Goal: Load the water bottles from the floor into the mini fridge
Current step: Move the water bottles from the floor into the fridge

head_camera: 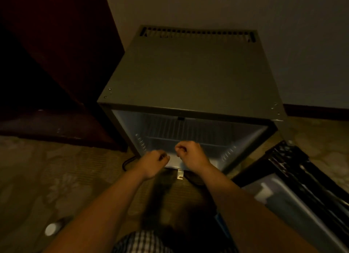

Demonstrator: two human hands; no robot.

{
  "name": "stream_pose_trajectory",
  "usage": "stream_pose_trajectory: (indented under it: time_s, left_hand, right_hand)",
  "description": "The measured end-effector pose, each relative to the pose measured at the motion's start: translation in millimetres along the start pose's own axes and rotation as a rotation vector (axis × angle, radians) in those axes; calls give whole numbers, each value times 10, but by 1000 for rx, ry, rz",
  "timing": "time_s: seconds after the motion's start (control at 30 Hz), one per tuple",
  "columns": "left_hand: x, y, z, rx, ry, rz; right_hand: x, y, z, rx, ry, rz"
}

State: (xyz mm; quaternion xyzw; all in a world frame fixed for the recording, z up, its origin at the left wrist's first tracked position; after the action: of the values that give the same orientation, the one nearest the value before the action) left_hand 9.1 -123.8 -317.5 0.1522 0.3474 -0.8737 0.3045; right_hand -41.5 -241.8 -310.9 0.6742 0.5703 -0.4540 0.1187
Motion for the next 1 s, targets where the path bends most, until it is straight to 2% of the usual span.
stream_pose_trajectory:
  time_s: [0.2,0.33,0.4,0.53,0.67,0.87,1.0]
  left_hand:
    - [-168,182,-174,57,118,53]
    - [-378,-26,-176,137,177,157]
    - [-516,-293,-147,200,211,219]
    - [-728,-853,-132,223,312,233]
    - [-950,-1642,-242,199,355,252]
    - [-1147,-2741,-1012,134,168,331]
    - [-1071,-3127,-1706,15,68,271]
  right_hand:
    - [113,280,22,-67,-67,13]
    - [121,160,-103,-113,-121,14]
    - [84,-48,-275,-146,-143,56]
    - [-9,-516,-671,-207,-191,83]
    - [77,-1155,-1198,-288,-315,35]
    - [604,-2049,-1868,-362,-467,-99]
    - [1081,-2335,-2180,-405,-558,-159]
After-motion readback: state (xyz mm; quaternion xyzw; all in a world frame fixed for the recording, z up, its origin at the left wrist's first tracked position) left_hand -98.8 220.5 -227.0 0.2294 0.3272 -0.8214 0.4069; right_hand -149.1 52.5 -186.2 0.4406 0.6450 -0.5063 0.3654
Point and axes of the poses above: each hand's wrist, its own y-axis towards the middle knuckle, its own x-axis out of the palm, z = x × y, the point moved 7 cm from there along y, towards the middle knuckle, and after that the axes turned 15 degrees about -y, right-handed, at the moved point
